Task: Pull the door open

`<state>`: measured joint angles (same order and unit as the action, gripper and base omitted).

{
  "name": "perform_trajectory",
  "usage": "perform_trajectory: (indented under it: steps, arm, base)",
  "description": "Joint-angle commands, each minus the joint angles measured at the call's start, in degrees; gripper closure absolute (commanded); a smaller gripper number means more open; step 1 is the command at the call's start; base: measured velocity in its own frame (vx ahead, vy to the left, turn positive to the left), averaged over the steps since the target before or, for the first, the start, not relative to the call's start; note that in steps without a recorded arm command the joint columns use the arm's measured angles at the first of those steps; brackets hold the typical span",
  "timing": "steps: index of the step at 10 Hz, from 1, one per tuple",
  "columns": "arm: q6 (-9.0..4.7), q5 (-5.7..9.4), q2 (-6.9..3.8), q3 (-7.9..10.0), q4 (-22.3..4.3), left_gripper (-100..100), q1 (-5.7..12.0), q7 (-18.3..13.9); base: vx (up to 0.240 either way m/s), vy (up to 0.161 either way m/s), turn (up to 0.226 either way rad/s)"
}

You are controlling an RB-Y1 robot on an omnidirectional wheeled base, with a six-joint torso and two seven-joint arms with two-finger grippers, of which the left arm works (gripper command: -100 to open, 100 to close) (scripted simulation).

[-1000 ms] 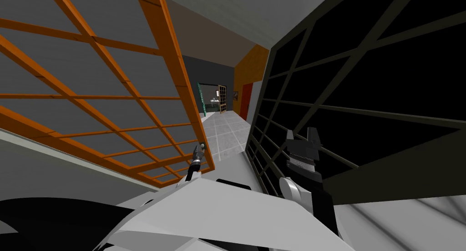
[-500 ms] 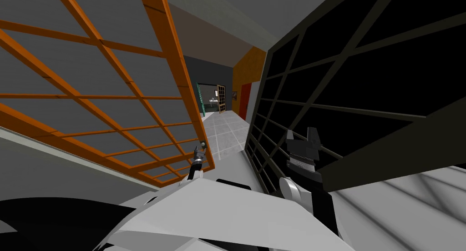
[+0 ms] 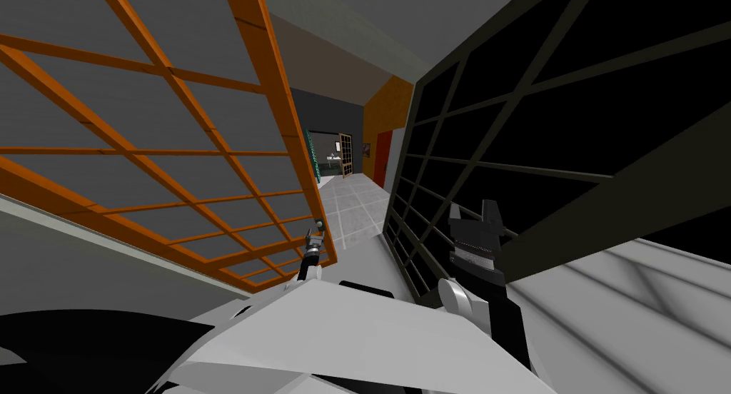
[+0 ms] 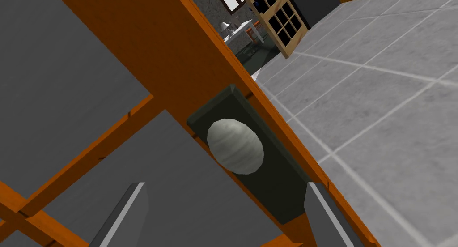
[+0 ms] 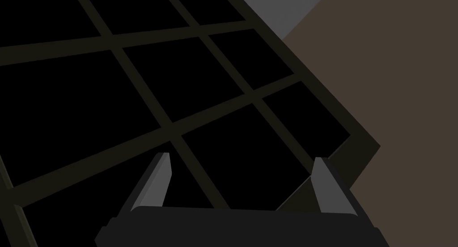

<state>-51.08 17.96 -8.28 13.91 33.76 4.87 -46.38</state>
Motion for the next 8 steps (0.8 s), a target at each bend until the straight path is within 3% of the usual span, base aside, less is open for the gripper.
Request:
perform_trajectory:
  steps: [1,2,5,7,8]
  arm:
    - [0.21,1.31,0.42,-0.33,0.1,-100,0.34,-2.9]
    - [0.26,2.40,0.76,-0.62,0.1,-100,0.69,-4.4]
    - [0.30,3.47,1.08,-0.89,0.0,-100,1.03,-7.8]
    - [0.39,5.49,1.70,-1.42,-0.1,-100,1.67,-11.6]
    - [0.39,5.49,1.70,-1.42,-0.1,-100,1.67,-12.5]
  base:
    - [-0.056,0.005,-0.037]
    - [-0.069,0.003,-0.075]
    - [-0.058,0.013,-0.026]
    - [-0.059,0.004,-0.047]
    - [-0.058,0.002,-0.021]
